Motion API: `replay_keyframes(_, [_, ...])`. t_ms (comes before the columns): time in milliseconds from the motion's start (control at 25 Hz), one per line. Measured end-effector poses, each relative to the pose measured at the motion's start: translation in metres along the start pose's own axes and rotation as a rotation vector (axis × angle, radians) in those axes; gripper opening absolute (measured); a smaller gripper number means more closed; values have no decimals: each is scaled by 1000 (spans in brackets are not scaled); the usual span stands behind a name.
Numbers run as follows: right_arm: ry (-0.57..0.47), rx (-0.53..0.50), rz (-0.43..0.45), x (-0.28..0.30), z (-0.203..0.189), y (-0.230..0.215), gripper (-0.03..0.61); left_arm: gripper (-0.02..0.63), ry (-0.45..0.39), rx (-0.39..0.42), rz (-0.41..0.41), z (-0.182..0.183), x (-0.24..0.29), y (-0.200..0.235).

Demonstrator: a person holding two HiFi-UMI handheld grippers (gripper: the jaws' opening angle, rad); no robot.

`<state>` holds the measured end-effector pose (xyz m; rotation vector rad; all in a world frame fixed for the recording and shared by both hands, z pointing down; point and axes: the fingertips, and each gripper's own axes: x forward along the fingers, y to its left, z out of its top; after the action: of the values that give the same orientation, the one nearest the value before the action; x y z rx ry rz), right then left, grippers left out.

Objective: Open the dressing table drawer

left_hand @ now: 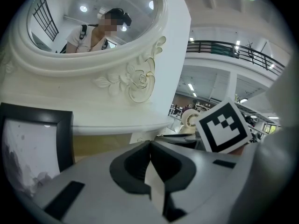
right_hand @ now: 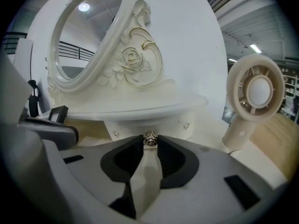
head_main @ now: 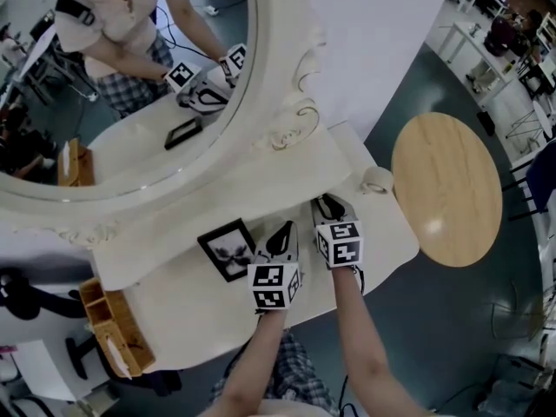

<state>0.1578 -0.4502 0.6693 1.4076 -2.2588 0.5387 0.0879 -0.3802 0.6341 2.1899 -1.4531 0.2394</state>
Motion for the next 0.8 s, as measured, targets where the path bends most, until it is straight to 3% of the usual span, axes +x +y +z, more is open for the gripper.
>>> replay_keyframes(800, [4, 22, -20, -33, -23, -1, 106, 28, 15, -6, 6, -9, -10, 4])
